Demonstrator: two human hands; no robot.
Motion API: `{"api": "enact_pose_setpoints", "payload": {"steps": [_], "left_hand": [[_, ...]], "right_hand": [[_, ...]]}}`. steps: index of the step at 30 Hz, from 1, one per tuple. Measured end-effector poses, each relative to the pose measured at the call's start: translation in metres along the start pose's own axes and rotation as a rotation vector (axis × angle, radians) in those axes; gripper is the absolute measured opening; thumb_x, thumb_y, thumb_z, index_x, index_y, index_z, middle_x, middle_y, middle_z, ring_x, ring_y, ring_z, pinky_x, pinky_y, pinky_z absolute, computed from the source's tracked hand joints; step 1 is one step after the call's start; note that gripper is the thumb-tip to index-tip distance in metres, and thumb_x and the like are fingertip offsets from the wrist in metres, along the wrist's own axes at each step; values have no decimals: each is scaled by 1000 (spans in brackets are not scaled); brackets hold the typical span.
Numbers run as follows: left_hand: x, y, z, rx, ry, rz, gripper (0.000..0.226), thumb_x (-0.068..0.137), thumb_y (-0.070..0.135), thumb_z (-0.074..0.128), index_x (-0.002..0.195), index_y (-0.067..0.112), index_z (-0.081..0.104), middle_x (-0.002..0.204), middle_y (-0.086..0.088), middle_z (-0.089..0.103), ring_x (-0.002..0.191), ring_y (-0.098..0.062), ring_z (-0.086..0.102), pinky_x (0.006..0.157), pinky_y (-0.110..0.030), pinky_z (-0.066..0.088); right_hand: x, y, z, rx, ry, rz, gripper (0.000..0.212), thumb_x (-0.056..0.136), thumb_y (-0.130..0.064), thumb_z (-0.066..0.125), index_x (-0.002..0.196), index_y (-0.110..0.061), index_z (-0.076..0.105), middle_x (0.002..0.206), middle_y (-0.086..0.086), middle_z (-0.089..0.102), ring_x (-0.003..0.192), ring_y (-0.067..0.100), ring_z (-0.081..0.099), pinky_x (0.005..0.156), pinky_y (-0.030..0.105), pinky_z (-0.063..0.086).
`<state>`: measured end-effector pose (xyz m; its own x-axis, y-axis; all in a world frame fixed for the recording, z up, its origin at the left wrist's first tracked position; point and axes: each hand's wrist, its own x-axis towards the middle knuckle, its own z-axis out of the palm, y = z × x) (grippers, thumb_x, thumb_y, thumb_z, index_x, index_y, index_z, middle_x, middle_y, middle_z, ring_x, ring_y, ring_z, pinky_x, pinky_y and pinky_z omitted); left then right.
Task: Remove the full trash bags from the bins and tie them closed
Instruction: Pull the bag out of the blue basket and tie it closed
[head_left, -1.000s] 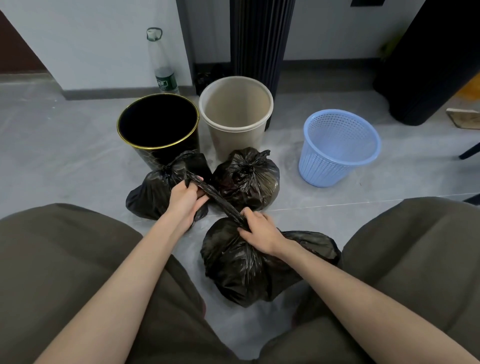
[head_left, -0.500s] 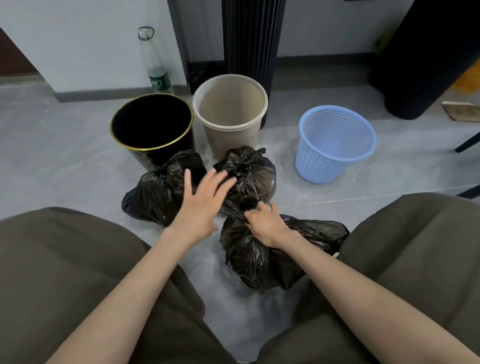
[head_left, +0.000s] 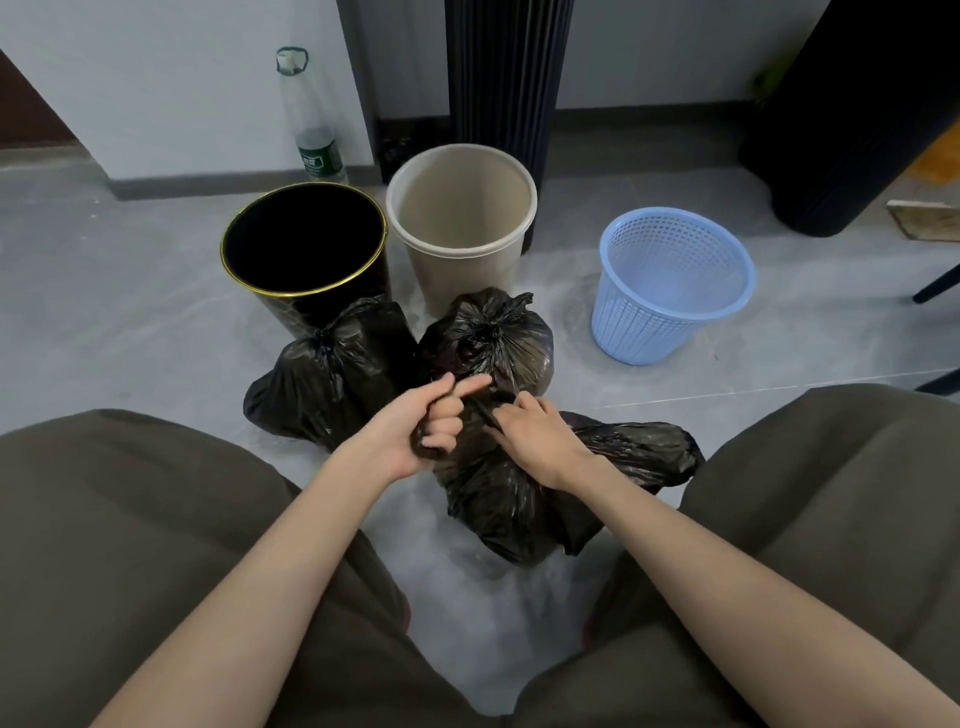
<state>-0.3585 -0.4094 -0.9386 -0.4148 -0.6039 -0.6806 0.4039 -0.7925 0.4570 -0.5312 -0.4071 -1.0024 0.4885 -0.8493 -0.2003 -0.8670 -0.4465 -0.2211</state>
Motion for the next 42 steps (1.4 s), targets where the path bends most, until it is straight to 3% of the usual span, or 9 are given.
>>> {"api": "enact_pose_setpoints", "payload": {"steps": [2, 7, 11, 17, 21, 25, 29, 35, 42], "left_hand": [[2, -3, -2, 130, 131, 104, 26, 100, 34, 39, 98, 21, 61, 48, 8, 24, 37, -4, 22, 36, -14, 15], [-4, -14, -15, 1695, 449, 308, 48, 98, 46, 34, 79, 17, 68, 63, 7, 59, 62, -12, 57, 59, -28, 44], [-9, -9, 5, 1107, 107, 246, 40, 93, 41, 51, 64, 16, 59, 41, 12, 36, 43, -3, 36, 54, -19, 36], [0, -5, -1, 441, 141, 271, 22, 95, 30, 53, 102, 17, 69, 57, 9, 35, 53, -3, 36, 55, -15, 36], [5, -7, -24, 1217, 477, 504, 38, 96, 32, 48, 64, 11, 50, 62, 1, 42, 56, -11, 41, 57, -26, 38], [1, -7, -36, 1889, 546, 510, 38, 98, 37, 39, 78, 15, 62, 92, -1, 45, 91, -19, 47, 78, -38, 47], [-6, 2, -6, 1277, 255, 495, 43, 97, 35, 46, 67, 5, 54, 82, -6, 39, 82, -13, 42, 73, -19, 38], [-3, -2, 2, 469, 189, 279, 32, 87, 32, 63, 110, 10, 67, 114, -2, 63, 105, -11, 56, 93, -27, 47], [2, -4, -7, 301, 379, 375, 15, 89, 29, 62, 100, 21, 70, 104, 9, 67, 109, -10, 56, 95, -26, 42]], "right_hand": [[-1, 1, 0, -29, -27, 4, 34, 103, -37, 28, 107, -14, 53, 108, 2, 58, 110, 22, 41, 104, 40, 28], [-3, 4, 6, -74, -44, 7, 23, 99, -26, 37, 113, -14, 51, 114, 2, 56, 116, 23, 39, 108, 42, 23], [-4, 1, 11, -77, -3, -3, 31, 101, -30, 31, 114, -13, 54, 109, 2, 58, 112, 24, 42, 106, 42, 26], [-5, -7, 18, -206, 111, -61, 16, 88, -28, 62, 87, -13, 64, 79, 0, 64, 85, 23, 57, 91, 43, 46], [-5, -7, 18, -180, 45, -84, 16, 93, -20, 50, 105, -12, 57, 102, 4, 61, 105, 26, 49, 106, 44, 30], [-4, -3, 8, -153, 26, 11, 23, 98, -23, 37, 113, -12, 52, 116, 6, 57, 116, 26, 43, 108, 43, 26], [-4, -5, 14, -137, 27, 61, 18, 96, -23, 42, 108, -14, 53, 110, 5, 61, 111, 26, 45, 100, 42, 31], [-6, -15, 19, -178, 183, 5, 17, 94, -26, 52, 89, -14, 63, 86, 3, 68, 89, 25, 59, 87, 42, 47], [-6, -16, 20, -165, 126, -56, 20, 98, -26, 45, 97, -13, 60, 96, 4, 66, 97, 25, 55, 94, 41, 41]]}}
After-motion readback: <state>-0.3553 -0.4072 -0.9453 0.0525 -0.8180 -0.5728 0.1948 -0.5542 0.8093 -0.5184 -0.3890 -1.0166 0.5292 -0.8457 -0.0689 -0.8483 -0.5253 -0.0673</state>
